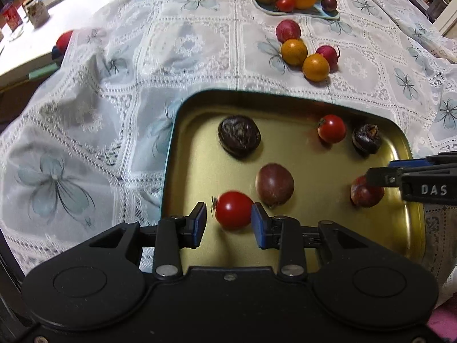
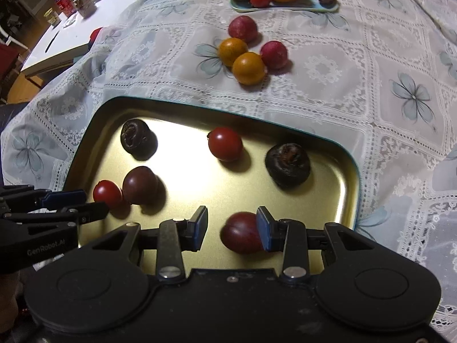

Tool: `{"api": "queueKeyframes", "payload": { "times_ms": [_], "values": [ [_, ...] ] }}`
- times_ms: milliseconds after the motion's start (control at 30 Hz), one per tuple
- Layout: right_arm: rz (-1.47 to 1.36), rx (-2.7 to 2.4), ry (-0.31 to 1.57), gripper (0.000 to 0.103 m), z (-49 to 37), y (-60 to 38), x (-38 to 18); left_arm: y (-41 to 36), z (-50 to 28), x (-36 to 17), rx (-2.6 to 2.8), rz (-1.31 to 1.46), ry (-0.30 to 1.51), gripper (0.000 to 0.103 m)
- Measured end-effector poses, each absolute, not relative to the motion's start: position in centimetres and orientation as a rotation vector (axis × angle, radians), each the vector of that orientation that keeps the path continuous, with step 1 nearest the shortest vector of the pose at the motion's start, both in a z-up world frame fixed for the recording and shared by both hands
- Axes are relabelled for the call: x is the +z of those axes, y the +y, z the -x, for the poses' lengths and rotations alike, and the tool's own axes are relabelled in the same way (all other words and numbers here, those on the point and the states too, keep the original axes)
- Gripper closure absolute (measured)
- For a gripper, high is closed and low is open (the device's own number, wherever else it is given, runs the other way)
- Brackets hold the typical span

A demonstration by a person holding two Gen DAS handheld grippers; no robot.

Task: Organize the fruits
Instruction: 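Carry the tomatoes over the gold tray and open both tools to release them, then move both open tools from the tray toward the loose red plums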

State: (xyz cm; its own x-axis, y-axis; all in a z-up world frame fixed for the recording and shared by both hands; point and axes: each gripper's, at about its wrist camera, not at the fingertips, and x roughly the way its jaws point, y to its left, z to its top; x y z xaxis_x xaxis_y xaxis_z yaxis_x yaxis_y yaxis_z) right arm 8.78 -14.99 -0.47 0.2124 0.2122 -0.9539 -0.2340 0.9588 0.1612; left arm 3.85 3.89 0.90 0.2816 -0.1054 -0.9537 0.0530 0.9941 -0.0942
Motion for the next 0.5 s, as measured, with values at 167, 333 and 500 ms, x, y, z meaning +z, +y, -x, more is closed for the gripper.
{"api": "queueKeyframes", "payload": {
  "times_ms": [167, 333, 500],
  "values": [
    [0.007, 0.241, 1.307, 0.064, -9.6, -16.9, 0.1, 3.7, -5.3, 1.4, -0.128, 0.047, 1.279, 0.061],
    [-0.033, 0.191, 1.310, 0.064, -11.2, -18.7, 0.6, 2.9, -7.0, 2.0, -0.129, 0.017, 1.248, 0.061],
    [-0.050, 0.141, 1.275, 0.064, -13.5, -19.3, 1.2, 2.3, -9.3, 2.8, -0.145, 0.019, 1.216, 0.061]
  ]
}}
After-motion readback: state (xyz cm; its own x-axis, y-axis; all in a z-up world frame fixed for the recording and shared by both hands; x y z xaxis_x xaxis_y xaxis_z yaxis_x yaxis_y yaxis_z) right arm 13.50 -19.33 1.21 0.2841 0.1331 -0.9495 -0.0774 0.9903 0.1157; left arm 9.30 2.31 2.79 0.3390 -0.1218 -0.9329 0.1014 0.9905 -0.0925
